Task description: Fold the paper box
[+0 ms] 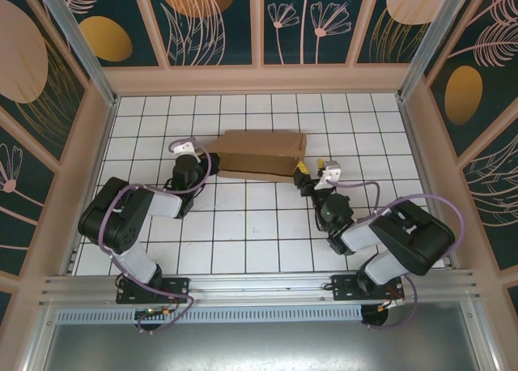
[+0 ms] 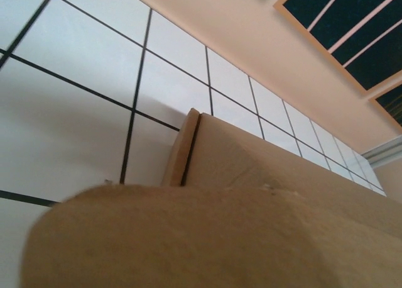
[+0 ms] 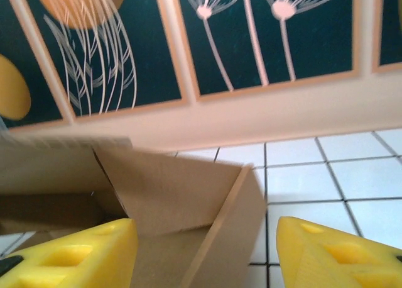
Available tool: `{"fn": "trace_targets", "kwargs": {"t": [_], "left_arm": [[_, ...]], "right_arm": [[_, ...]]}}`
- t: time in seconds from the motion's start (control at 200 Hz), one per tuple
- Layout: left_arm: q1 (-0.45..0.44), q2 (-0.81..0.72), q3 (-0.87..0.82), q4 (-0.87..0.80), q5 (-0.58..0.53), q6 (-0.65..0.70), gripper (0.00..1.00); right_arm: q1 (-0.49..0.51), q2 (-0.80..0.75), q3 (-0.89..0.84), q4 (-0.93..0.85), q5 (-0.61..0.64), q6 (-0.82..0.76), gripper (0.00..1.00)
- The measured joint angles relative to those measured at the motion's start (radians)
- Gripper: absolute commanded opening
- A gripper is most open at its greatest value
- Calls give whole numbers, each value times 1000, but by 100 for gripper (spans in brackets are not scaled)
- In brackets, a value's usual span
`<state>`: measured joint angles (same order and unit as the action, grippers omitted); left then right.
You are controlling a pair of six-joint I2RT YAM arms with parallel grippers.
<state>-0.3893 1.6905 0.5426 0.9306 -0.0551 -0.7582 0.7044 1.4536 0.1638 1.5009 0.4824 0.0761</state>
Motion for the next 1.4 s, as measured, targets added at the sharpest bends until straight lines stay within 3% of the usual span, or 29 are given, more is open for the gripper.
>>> {"fn": "trace_targets", "kwargs": {"t": [0.155, 0.285, 0.415, 0.555, 0.681, 0.741, 0.861, 0.931, 1.226, 1.401], "left_arm": [[-5, -7, 30, -47, -26, 26, 18], [-11, -7, 47, -72, -37, 40, 19], [-18, -7, 56, -87, -43, 50, 23], [-32, -7, 60, -98, -39, 51, 26], [-35, 2, 70, -100, -8, 49, 33], [-35, 6, 79, -108, 13, 45, 41], [-35, -11, 78, -140, 40, 50, 72], [-35, -58, 67, -180, 47, 50, 98], [-35, -460, -117, -386, -44, 1, 99], [-35, -727, -192, -556, -176, 7, 99]], "right_arm": [[-23, -161, -31, 6, 36, -19, 58], [-32, -278, -26, -58, 76, -27, 48], [-100, -366, 110, -395, 50, 20, 39], [-242, -383, 332, -729, -164, 128, 24], [-272, -268, 563, -975, -365, 176, 19], [-270, -161, 687, -1075, -449, 187, 19], [-261, 11, 819, -1233, -529, 193, 16], [-245, 86, 844, -1326, -532, 188, 16], [-215, 219, 852, -1477, -533, 181, 18], [-220, 219, 851, -1481, -519, 168, 32]]}}
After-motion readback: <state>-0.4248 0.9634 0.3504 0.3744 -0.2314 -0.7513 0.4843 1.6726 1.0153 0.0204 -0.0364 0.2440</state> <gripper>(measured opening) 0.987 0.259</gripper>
